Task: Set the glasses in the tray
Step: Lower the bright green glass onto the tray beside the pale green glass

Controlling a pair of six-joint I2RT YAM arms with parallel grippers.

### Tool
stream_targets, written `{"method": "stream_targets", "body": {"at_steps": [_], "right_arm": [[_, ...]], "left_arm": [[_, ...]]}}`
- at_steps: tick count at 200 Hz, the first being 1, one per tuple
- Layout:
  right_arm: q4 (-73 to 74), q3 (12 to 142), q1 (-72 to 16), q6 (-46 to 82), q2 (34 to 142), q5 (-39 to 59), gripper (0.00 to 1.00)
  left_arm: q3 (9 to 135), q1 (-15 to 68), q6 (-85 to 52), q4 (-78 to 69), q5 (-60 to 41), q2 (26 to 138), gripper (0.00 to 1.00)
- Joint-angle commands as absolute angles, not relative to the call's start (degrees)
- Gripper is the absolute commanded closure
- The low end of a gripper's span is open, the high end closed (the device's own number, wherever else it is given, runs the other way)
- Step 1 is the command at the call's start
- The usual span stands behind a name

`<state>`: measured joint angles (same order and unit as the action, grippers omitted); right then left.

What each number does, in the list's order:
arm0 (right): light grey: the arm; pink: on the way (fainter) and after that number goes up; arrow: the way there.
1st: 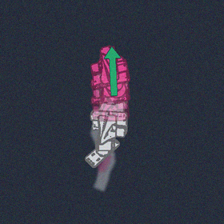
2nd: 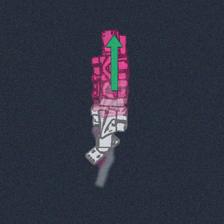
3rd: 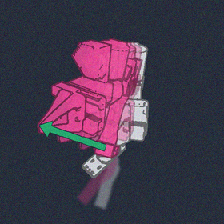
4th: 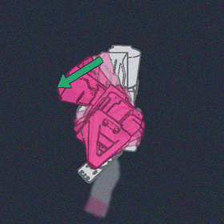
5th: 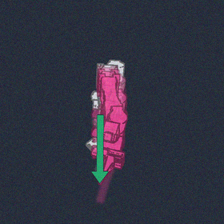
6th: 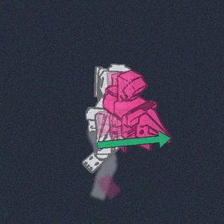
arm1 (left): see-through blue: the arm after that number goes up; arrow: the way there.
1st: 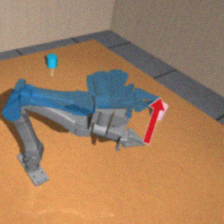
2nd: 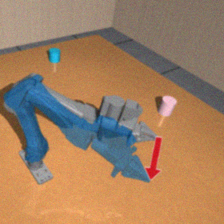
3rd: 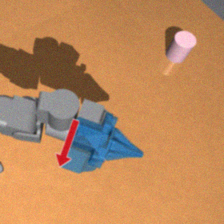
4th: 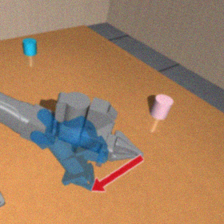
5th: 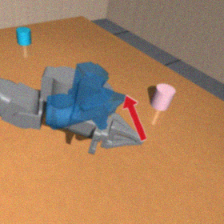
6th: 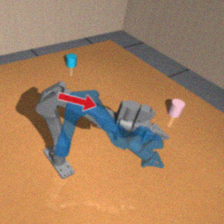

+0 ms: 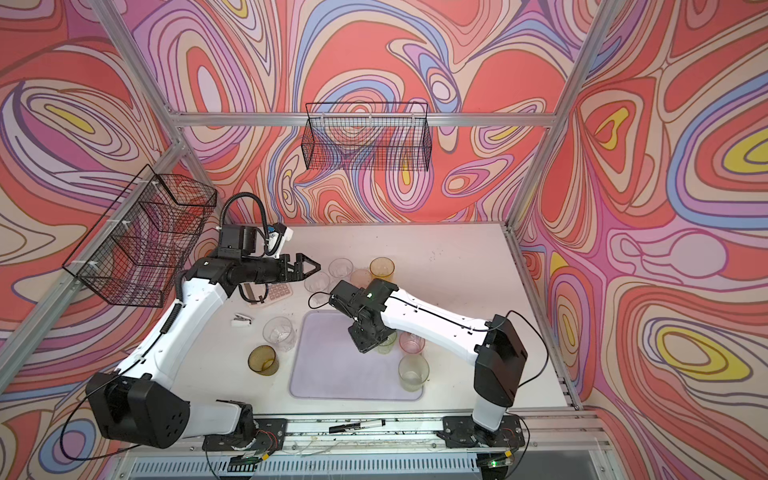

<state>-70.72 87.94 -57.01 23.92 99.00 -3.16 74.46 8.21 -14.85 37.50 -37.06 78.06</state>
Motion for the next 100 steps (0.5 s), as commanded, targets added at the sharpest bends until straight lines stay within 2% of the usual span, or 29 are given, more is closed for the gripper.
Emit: {"method": "stream_targets", "body": {"at_steps": [1,100], "right_arm": [[-67.6,86.4,-57.4,22.3,97.7,-2.8,1.00],[-64.1,82.4,-57.4,20.8,99.1,-5.1,1.00]], "left_arm": [[73.7,8.0,-14.7,36.8,-37.1,77.8,0.00],[73.9,8.0,-14.7,37.0,-37.2,78.4,0.00]]}}
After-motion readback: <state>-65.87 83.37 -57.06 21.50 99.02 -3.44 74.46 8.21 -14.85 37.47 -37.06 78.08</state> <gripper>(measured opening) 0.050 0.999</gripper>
